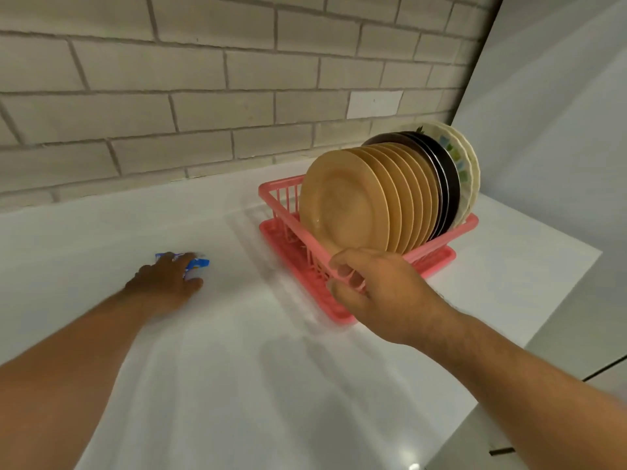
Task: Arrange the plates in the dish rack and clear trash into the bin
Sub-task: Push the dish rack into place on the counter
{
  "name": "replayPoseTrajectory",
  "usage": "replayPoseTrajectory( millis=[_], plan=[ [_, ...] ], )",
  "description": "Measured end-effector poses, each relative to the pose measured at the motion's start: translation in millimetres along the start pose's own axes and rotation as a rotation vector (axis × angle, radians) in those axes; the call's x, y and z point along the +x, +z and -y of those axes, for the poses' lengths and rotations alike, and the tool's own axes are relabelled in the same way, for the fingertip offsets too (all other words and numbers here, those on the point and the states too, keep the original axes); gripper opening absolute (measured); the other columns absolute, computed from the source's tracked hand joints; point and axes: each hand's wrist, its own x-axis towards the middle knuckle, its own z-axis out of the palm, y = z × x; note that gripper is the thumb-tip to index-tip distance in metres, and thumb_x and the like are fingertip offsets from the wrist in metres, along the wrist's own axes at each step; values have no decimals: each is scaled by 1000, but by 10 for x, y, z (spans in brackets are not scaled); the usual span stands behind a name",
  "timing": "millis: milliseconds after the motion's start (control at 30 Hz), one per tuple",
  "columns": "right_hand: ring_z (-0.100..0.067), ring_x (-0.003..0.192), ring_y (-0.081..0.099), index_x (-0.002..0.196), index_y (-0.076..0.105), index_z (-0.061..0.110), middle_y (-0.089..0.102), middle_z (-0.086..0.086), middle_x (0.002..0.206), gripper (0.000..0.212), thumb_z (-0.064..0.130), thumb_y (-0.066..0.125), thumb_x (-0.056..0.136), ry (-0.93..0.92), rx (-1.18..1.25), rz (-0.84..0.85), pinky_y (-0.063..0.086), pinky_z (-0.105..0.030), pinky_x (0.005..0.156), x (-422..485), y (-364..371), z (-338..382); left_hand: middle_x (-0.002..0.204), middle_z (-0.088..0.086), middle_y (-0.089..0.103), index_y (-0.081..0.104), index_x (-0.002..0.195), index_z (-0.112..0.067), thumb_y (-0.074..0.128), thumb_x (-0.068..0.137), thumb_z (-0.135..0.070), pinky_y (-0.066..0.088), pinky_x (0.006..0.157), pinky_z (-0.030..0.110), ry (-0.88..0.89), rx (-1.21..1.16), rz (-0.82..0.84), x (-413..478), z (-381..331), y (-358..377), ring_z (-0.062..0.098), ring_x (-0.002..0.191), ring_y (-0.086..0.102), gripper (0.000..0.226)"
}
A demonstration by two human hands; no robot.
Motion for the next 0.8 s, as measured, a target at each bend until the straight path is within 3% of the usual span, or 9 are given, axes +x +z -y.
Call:
replayPoseTrajectory(
  millis=[67,167,333,467,567,667,800],
  plan=[
    [-5,84,55,109,60,26,54,18,94,24,40,54,91,2,2,4,47,-22,71,-3,28,2,138,4,42,29,143,-39,37,96,-41,39,97,40,-61,86,-72,-44,3,103,32,117,43,47],
    [-4,81,54,103,60,26,56,18,90,17,38,55,91,-1,6,4,47,-22,70,-28,47,1,118,5,48,31,141,-36,34,97,-23,43,86,38,-32,197,-125,-53,44,115,27,104,48,46],
    [-3,81,57,103,61,28,62,15,91,20,40,53,90,11,29,23,51,-26,72,-108,-5,-32,89,4,53,55,118,-24,44,91,-8,36,66,32,35,1,-194,-112,-27,47,24,79,51,33],
    [-5,77,59,98,64,27,64,13,84,18,38,53,90,22,66,30,53,-31,70,-218,-41,-83,70,-4,59,63,87,-28,52,87,-31,35,56,29,65,-286,-353,-450,-414,-55,21,66,54,12],
    [-6,79,60,94,65,25,65,12,84,18,37,52,90,18,96,33,53,-33,71,-305,-61,-127,62,-9,60,59,70,-28,70,68,-59,38,50,23,85,-455,-286,-798,-778,-147,11,59,56,33],
    [-5,78,59,90,64,25,64,12,84,18,37,51,90,9,109,36,53,-33,72,-432,-112,-214,60,-6,57,58,66,-25,82,64,-43,37,49,24,123,-472,-238,-1072,-1110,-197,13,54,51,30],
    [-1,77,57,84,61,29,61,18,82,15,38,50,89,26,130,26,51,-27,71,-686,-216,-419,54,-5,48,53,60,-18,74,69,-19,31,44,21,160,-509,-288,-1381,-1555,-234,10,45,37,23]
  ],
)
